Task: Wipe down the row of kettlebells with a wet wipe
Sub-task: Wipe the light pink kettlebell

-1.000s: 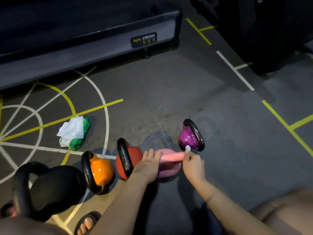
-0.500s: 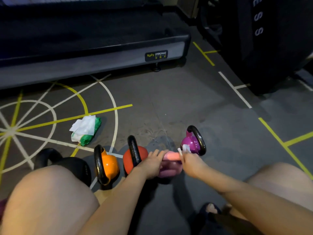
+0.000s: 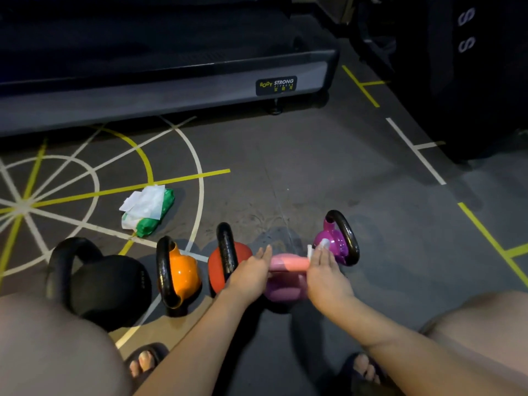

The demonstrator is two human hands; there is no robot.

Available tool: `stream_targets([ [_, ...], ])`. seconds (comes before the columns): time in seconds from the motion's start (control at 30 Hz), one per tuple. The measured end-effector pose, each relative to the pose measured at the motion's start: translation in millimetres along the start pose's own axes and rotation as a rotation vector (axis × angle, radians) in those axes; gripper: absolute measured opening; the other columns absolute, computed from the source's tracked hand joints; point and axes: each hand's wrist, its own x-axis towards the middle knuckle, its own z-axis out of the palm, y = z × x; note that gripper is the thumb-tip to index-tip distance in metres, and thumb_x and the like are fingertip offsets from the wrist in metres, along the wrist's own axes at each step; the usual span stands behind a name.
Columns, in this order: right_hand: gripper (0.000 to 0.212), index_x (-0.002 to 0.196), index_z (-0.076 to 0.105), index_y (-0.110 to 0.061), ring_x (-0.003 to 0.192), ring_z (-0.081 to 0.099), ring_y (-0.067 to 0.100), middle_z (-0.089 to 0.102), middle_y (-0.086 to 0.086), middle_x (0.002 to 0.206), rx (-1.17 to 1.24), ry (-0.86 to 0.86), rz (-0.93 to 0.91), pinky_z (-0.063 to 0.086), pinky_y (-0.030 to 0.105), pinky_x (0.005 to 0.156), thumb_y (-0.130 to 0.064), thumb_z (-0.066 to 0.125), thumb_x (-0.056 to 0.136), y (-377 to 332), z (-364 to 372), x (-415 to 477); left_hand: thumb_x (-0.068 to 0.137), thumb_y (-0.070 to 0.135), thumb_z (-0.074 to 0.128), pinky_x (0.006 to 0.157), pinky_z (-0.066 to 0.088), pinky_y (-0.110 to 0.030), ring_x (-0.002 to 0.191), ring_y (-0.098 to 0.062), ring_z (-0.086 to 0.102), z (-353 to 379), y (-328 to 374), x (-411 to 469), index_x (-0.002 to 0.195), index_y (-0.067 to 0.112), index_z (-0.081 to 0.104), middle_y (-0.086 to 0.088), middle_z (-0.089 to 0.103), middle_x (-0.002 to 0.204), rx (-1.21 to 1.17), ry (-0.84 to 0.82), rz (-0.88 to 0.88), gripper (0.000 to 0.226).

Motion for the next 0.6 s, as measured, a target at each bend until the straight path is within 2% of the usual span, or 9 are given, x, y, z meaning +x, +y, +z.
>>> stream_targets([
  [0.07, 0.076, 0.14, 0.036, 0.02, 0.132, 0.045, 0.051, 0.033, 0.044, 0.144, -0.049, -0.081, -0.006, 0.048, 0.048, 0.104, -0.015, 0.07, 0.081, -1, 12, 3, 0.101, 0.012, 0.05, 0.117, 0.034, -0.04, 0.147, -0.03, 0.037, 0, -2, 2, 0.161, 0.008, 0.017, -0.017, 0.026, 0.165, -0.006, 0.004, 0.011, 0.069],
  [0.13, 0.063, 0.136, 0.044, 0.018, 0.13, 0.046, 0.054, 0.044, 0.043, 0.138, -0.081, -0.026, -0.154, 0.047, 0.055, 0.103, -0.012, 0.044, 0.081, -15, 15, -7, 0.099, 0.01, 0.051, 0.118, 0.033, -0.04, 0.148, -0.028, 0.035, 2, -4, 3, 0.161, 0.009, 0.017, -0.017, 0.026, 0.164, -0.016, 0.007, 0.023, 0.071],
  [0.2, 0.072, 0.136, 0.051, 0.013, 0.134, 0.045, 0.048, 0.044, 0.037, 0.142, -0.077, -0.037, -0.279, 0.04, 0.055, 0.108, -0.014, 0.025, 0.074, -29, 12, -22, 0.098, 0.007, 0.052, 0.119, 0.032, -0.039, 0.149, -0.025, 0.033, 2, -3, 1, 0.161, 0.011, 0.018, -0.015, 0.027, 0.165, -0.05, 0.032, 0.029, 0.072],
  [0.23, 0.072, 0.139, 0.047, 0.012, 0.138, 0.04, 0.046, 0.036, 0.035, 0.148, -0.063, -0.023, -0.3, 0.033, 0.051, 0.111, -0.014, 0.025, 0.076, -33, 7, -27, 0.097, 0.006, 0.052, 0.119, 0.032, -0.038, 0.149, -0.024, 0.034, 2, -2, -1, 0.162, 0.013, 0.017, -0.014, 0.027, 0.165, -0.083, 0.045, 0.023, 0.074],
  [0.3, 0.072, 0.153, 0.011, 0.01, 0.151, 0.009, 0.042, -0.002, 0.027, 0.161, -0.031, 0.026, -0.261, 0.011, 0.048, 0.121, -0.019, 0.034, 0.091, -25, -4, -24, 0.097, 0.007, 0.054, 0.115, 0.037, -0.037, 0.143, -0.027, 0.043, 0, 2, -5, 0.163, 0.017, 0.012, -0.012, 0.032, 0.163, -0.15, 0.065, -0.002, 0.078],
  [0.37, 0.092, 0.152, -0.016, 0.006, 0.152, -0.009, 0.035, -0.019, 0.022, 0.162, -0.013, -0.105, -0.088, -0.001, 0.046, 0.124, -0.033, 0.046, 0.097, -12, -19, -16, 0.097, 0.008, 0.056, 0.105, 0.044, -0.038, 0.128, -0.031, 0.056, -2, 6, -8, 0.163, 0.021, 0.004, -0.012, 0.042, 0.157, -0.159, 0.078, -0.02, 0.085],
  [0.47, 0.096, 0.151, -0.019, 0.006, 0.152, -0.013, 0.035, -0.021, 0.024, 0.161, 0.097, -0.124, -0.047, 0.001, 0.045, 0.125, -0.032, 0.05, 0.096, -10, -24, -13, 0.098, 0.009, 0.054, 0.094, 0.047, -0.04, 0.112, -0.032, 0.064, -3, 8, -7, 0.163, 0.023, -0.003, -0.014, 0.054, 0.145, -0.093, 0.095, -0.019, 0.088],
  [0.53, 0.096, 0.153, -0.017, 0.002, 0.15, -0.019, 0.036, -0.023, 0.022, 0.161, 0.1, -0.107, -0.186, -0.004, 0.044, 0.124, -0.025, 0.053, 0.093, -21, -20, -25, 0.097, 0.009, 0.054, 0.09, 0.05, -0.041, 0.104, -0.031, 0.066, -3, 7, -5, 0.163, 0.024, -0.002, -0.014, 0.059, 0.137, -0.088, 0.102, -0.017, 0.087],
  [0.6, 0.093, 0.156, -0.011, -0.002, 0.152, -0.015, 0.033, -0.015, 0.018, 0.164, 0.079, -0.066, -0.328, -0.005, 0.041, 0.125, -0.02, 0.053, 0.091, -25, -19, -31, 0.096, 0.009, 0.056, 0.092, 0.052, -0.043, 0.107, -0.03, 0.066, -2, 7, -5, 0.162, 0.023, 0.01, -0.012, 0.061, 0.134, -0.112, 0.101, -0.025, 0.081],
])
